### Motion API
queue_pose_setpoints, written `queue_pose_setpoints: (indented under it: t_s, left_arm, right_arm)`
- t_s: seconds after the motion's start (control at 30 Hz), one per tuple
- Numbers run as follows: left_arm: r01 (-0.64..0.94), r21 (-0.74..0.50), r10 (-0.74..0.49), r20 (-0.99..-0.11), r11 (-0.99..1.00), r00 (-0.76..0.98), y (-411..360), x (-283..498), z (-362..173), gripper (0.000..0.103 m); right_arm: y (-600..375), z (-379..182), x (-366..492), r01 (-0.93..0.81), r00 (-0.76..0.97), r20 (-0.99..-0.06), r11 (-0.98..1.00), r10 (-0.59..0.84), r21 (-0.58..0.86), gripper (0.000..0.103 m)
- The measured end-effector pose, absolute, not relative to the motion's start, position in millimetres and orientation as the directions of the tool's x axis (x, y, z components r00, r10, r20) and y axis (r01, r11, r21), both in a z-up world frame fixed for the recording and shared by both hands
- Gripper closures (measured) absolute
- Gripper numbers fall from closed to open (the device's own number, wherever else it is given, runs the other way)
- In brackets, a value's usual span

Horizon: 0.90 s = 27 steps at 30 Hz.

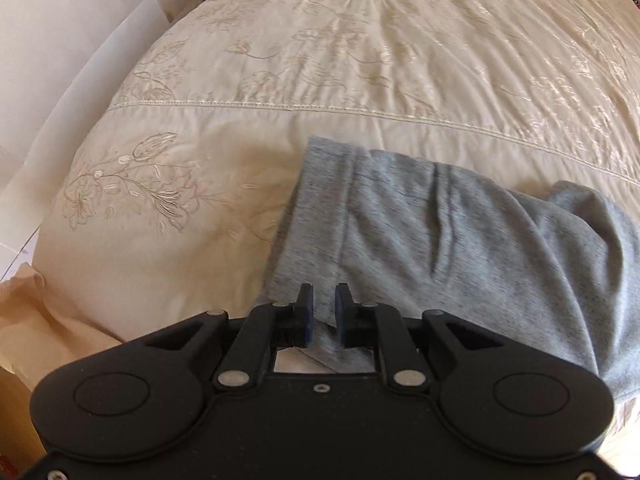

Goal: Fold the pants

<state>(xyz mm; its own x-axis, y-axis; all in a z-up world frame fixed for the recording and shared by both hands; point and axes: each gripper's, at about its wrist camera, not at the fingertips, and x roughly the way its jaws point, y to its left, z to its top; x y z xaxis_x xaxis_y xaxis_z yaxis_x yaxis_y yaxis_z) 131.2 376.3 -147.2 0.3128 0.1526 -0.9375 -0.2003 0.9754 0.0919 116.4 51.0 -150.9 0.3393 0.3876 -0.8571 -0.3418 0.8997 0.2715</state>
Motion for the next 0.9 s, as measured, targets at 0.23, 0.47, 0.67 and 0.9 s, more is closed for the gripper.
queue_pose_setpoints:
  t_s: [0.23, 0.47, 0.67, 0.9]
  left_arm:
    - [-0.191, -0.04, 0.015, -0.961, 0.981, 0.275, 414.4, 154.8, -171.3, 0.076]
    - [-0.129, -0.078, -0.049, -0.975, 0.989, 0.215, 404.3, 171.1, -191.8, 0.061]
    - [-0.151, -0.069, -0.035, -0.975, 0.986, 0.221, 404.9, 170.7, -194.3, 0.096]
    - [-0.179, -0.141, -0.093, -0.963, 0.974, 0.252, 421.2, 164.7, -172.4, 0.096]
  right_arm:
    - [141.7, -155.9, 98.4, -0.489, 0.291, -0.853, 0.834, 0.432, 0.255, 0.075]
    - [204.2, -156.6, 90.6, -0.642, 0.283, -0.855, 0.748, 0.434, 0.167, 0.071]
    - [246.6, -173.0, 91.2, -0.769, 0.301, -0.871, 0.639, 0.388, 0.019, 0.069]
    - [275.6, -195.8, 79.9, -0.849, 0.35, -0.873, 0.51, 0.341, -0.141, 0.068]
